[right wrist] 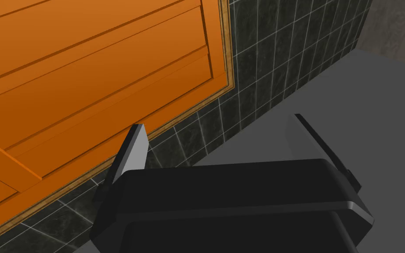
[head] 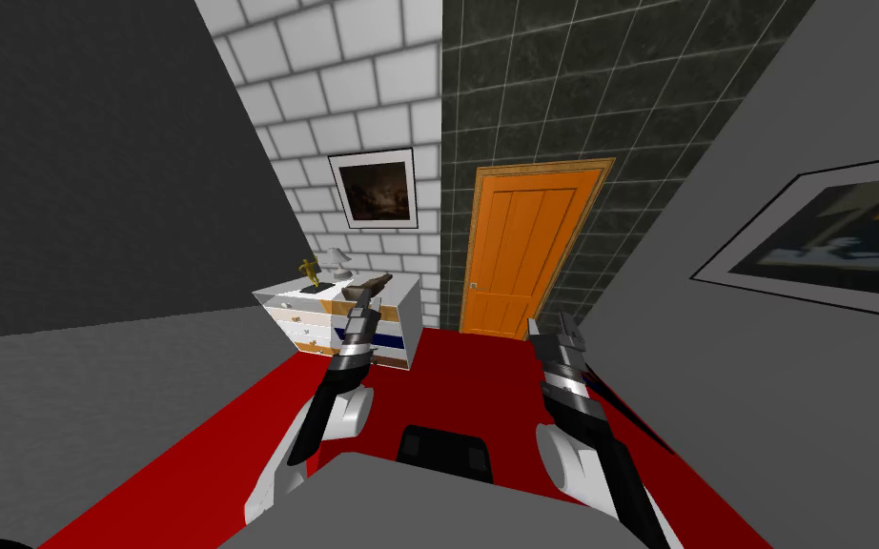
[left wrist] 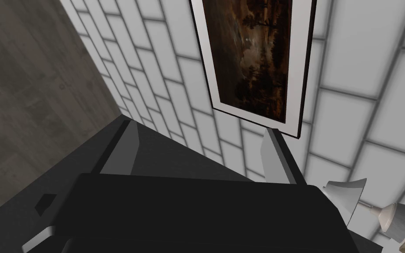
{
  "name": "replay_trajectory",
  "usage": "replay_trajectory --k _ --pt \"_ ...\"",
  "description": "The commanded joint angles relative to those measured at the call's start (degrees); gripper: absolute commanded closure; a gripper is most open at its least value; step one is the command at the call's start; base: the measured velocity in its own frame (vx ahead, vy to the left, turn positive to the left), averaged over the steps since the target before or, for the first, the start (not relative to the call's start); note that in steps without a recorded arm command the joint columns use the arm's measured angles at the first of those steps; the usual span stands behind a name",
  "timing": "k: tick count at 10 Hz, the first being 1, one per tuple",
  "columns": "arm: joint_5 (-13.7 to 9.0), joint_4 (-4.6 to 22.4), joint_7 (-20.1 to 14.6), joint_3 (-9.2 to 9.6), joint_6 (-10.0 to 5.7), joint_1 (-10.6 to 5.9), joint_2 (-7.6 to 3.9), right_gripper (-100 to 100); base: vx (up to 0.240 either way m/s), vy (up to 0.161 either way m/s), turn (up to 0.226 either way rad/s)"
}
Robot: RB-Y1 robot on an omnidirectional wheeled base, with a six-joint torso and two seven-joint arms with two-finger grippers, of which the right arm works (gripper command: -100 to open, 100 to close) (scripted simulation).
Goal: Pull the door open
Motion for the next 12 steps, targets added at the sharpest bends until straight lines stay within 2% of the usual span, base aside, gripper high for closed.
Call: replay_trajectory --k 1,7,12 --pt "0.0 1.8 0.0 -0.17 -0.55 -0.42 -0.71 -100 0.075 0.005 0.039" --pt "0.1 8.5 -0.2 -0.78 -2.56 -1.96 -2.78 -100 0.141 -0.007 0.030" --pt "0.2 13.8 -0.3 -1.27 -4.18 -3.20 -4.10 -100 0.091 -0.010 0.025"
